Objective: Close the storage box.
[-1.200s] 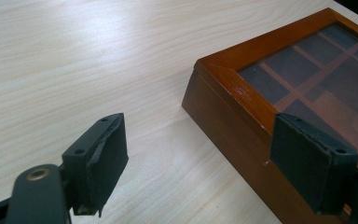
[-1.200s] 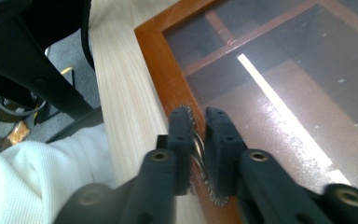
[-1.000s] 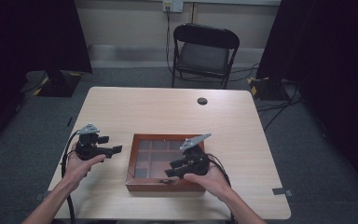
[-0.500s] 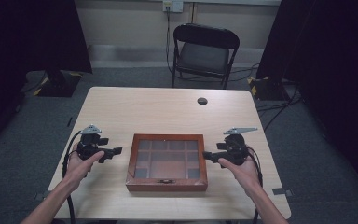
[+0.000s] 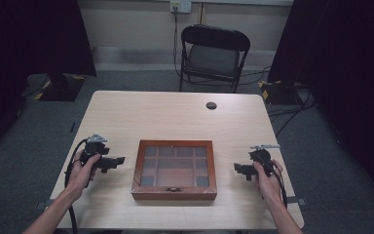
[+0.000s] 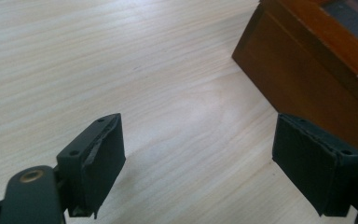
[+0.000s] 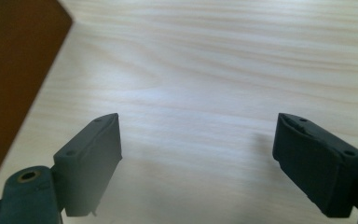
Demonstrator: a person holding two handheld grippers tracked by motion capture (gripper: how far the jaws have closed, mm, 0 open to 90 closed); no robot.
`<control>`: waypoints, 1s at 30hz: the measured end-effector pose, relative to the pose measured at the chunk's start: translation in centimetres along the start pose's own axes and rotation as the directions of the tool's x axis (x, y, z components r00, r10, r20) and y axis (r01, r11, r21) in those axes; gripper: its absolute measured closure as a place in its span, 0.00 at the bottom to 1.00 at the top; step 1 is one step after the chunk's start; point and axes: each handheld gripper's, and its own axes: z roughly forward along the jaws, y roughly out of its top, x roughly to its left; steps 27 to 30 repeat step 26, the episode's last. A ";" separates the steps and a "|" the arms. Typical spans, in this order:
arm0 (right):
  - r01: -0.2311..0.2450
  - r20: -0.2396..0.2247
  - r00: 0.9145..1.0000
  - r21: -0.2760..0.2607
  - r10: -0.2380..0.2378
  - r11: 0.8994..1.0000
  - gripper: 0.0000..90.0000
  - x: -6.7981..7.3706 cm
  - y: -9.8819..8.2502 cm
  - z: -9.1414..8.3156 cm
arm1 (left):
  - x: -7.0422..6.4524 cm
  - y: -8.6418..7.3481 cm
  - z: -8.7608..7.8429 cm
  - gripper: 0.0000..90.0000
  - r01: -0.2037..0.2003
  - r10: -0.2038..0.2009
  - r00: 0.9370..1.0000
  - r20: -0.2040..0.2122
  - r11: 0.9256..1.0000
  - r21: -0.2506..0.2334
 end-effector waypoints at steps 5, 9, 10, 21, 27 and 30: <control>-0.003 0.034 0.999 -0.001 0.003 1.000 0.17 -0.6 -0.4 0.5 | 0.5 -0.7 0.7 0.18 0.019 -0.018 0.999 -0.028 0.999 0.033; 0.026 0.101 0.995 -0.013 -0.025 1.000 0.16 -0.4 -0.8 0.9 | 0.6 -1.0 1.1 0.18 0.016 -0.015 0.998 -0.053 0.999 0.030; 0.036 0.117 0.993 -0.024 -0.033 0.999 0.15 -0.3 -0.9 1.0 | 0.6 -1.1 1.2 0.18 0.014 -0.013 0.998 -0.064 1.000 0.027; 0.064 0.113 0.992 -0.142 -0.048 0.988 0.00 0.0 -2.2 1.9 | 0.3 -2.5 2.4 0.04 -0.041 0.035 0.989 -0.140 0.998 -0.040; 0.064 0.113 0.992 -0.144 -0.048 0.988 0.00 0.0 -2.2 1.9 | 0.3 -2.4 2.4 0.01 -0.031 0.026 0.988 -0.155 0.999 -0.032; 0.064 0.113 0.992 -0.144 -0.048 0.988 0.00 0.0 -2.2 1.9 | 0.3 -2.4 2.4 0.01 -0.031 0.026 0.988 -0.155 0.999 -0.032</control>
